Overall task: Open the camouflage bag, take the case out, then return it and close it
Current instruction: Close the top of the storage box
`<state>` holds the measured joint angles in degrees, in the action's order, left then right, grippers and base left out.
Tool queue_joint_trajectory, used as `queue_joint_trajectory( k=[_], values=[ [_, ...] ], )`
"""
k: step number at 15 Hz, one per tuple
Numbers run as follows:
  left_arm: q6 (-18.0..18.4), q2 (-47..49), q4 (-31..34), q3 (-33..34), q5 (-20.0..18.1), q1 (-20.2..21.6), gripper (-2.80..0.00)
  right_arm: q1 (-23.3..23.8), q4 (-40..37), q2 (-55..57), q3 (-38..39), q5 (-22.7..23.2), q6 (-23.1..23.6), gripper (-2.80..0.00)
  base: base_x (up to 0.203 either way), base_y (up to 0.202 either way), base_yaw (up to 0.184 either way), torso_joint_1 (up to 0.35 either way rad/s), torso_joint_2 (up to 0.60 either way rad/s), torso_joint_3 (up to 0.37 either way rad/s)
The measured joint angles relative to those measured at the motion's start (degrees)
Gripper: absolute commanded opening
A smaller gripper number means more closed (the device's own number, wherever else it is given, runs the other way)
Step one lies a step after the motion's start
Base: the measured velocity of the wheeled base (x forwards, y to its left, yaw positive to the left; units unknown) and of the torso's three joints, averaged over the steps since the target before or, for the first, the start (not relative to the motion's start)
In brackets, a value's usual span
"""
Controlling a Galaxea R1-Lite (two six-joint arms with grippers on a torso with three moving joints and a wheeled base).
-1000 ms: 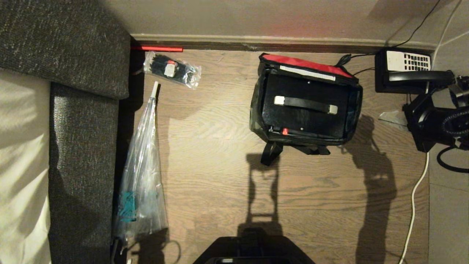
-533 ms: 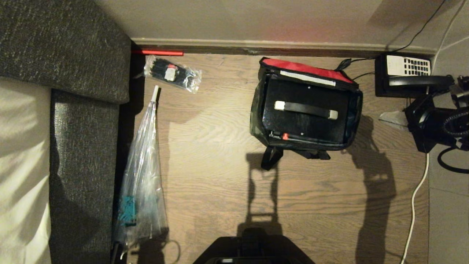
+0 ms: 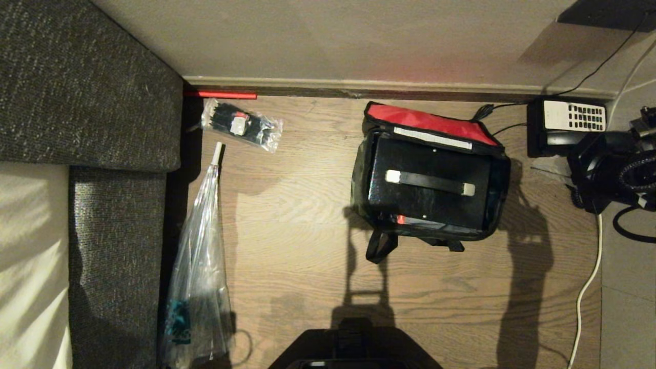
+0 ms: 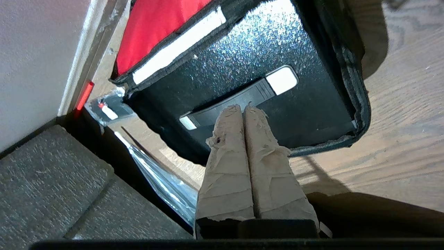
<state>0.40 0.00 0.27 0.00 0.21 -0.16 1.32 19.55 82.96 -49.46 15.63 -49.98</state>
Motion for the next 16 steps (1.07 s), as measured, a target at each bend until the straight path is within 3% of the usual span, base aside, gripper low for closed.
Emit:
queue_joint_trajectory(
  k=[5, 9, 10, 14, 16],
  values=[
    [0.0, 0.0, -0.1, 0.0, 0.0, 0.0, -2.80, 0.2, 0.4, 2.9, 0.0, -0.1, -0.2, -2.80, 0.000, 0.000, 0.000, 0.000, 0.00, 0.000],
    [0.0, 0.0, 0.0, 0.0, 0.0, 0.0, -2.80, 4.0, 1.0, 10.0, -5.7, 0.1, 0.1, -2.80, 0.000, 0.000, 0.000, 0.000, 0.00, 0.000],
    [0.0, 0.0, 0.0, 0.0, 0.0, 0.0, -2.80, 5.3, 0.9, 12.7, -8.6, 0.1, 0.3, 0.00, 0.000, 0.000, 0.000, 0.000, 0.00, 0.000],
    [0.0, 0.0, 0.0, 0.0, 0.0, 0.0, -2.80, 10.8, -3.6, 22.2, -23.9, 4.3, 0.1, 0.00, 0.000, 0.000, 0.000, 0.000, 0.00, 0.000],
    [0.0, 0.0, 0.0, 0.0, 0.0, 0.0, -2.80, 12.6, -4.7, 25.6, -29.8, 8.5, -4.1, 0.00, 0.000, 0.000, 0.000, 0.000, 0.00, 0.000]
  ],
)
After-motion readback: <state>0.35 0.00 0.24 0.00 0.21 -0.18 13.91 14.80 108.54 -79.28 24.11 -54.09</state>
